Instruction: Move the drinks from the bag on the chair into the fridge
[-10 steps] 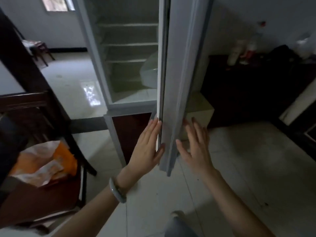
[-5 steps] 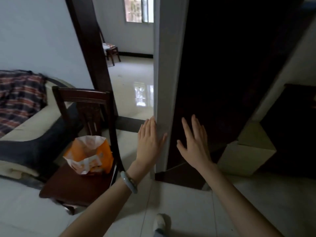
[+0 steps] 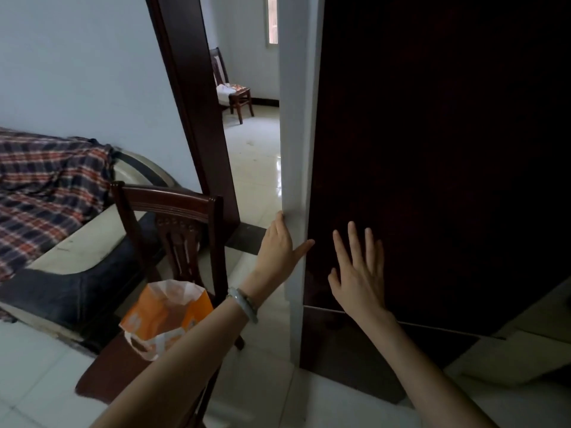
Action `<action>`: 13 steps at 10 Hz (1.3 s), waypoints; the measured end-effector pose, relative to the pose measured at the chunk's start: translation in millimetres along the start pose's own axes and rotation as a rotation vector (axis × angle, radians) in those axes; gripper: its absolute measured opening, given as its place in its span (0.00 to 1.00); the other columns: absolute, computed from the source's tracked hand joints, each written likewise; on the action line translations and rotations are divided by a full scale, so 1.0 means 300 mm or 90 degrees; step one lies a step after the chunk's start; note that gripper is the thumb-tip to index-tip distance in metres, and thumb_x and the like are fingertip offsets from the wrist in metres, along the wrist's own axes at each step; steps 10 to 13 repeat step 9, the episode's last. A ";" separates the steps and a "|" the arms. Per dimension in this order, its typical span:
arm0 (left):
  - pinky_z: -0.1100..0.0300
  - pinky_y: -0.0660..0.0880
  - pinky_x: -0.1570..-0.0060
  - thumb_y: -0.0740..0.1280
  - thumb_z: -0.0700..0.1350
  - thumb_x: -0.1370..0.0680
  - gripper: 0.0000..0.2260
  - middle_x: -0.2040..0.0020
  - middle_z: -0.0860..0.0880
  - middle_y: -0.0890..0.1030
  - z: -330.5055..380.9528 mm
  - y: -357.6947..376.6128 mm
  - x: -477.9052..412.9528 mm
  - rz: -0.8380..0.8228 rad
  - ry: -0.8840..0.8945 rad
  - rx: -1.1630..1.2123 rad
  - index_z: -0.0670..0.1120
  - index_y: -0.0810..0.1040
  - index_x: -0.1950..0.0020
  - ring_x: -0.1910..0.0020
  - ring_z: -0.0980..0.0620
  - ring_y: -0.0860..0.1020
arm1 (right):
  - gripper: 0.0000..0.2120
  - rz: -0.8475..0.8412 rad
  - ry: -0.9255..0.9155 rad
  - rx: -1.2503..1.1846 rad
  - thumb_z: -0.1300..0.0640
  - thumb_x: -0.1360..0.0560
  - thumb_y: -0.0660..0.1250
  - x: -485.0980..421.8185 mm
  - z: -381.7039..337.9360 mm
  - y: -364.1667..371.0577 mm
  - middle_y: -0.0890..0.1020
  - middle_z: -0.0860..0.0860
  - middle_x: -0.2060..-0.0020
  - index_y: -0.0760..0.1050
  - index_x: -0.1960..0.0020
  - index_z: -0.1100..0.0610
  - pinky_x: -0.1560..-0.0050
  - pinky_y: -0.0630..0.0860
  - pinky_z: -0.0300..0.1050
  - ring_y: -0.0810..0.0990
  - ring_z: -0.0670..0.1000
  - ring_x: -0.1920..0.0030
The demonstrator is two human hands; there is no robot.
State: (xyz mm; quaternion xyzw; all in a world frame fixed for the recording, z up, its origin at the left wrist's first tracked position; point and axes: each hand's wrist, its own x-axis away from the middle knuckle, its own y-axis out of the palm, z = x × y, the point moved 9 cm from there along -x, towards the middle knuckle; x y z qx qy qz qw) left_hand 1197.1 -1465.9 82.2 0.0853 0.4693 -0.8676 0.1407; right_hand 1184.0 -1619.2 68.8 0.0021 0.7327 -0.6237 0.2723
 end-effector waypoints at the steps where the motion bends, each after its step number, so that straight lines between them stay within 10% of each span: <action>1: 0.58 0.61 0.32 0.68 0.54 0.25 0.38 0.30 0.36 0.66 -0.021 0.026 -0.106 0.017 -0.001 0.008 0.33 0.55 0.27 0.30 0.41 0.65 | 0.37 0.021 0.001 0.014 0.53 0.31 0.70 -0.077 0.019 0.033 0.57 0.59 0.26 0.57 0.26 0.55 0.31 0.54 0.63 0.53 0.64 0.28; 13: 0.50 0.65 0.33 0.66 0.59 0.26 0.44 0.26 0.36 0.59 -0.028 0.047 -0.110 -0.003 0.068 -0.048 0.38 0.45 0.24 0.29 0.39 0.62 | 0.38 0.013 0.095 -0.201 0.52 0.28 0.69 -0.132 0.062 -0.050 0.54 0.58 0.25 0.53 0.25 0.58 0.29 0.54 0.56 0.54 0.60 0.26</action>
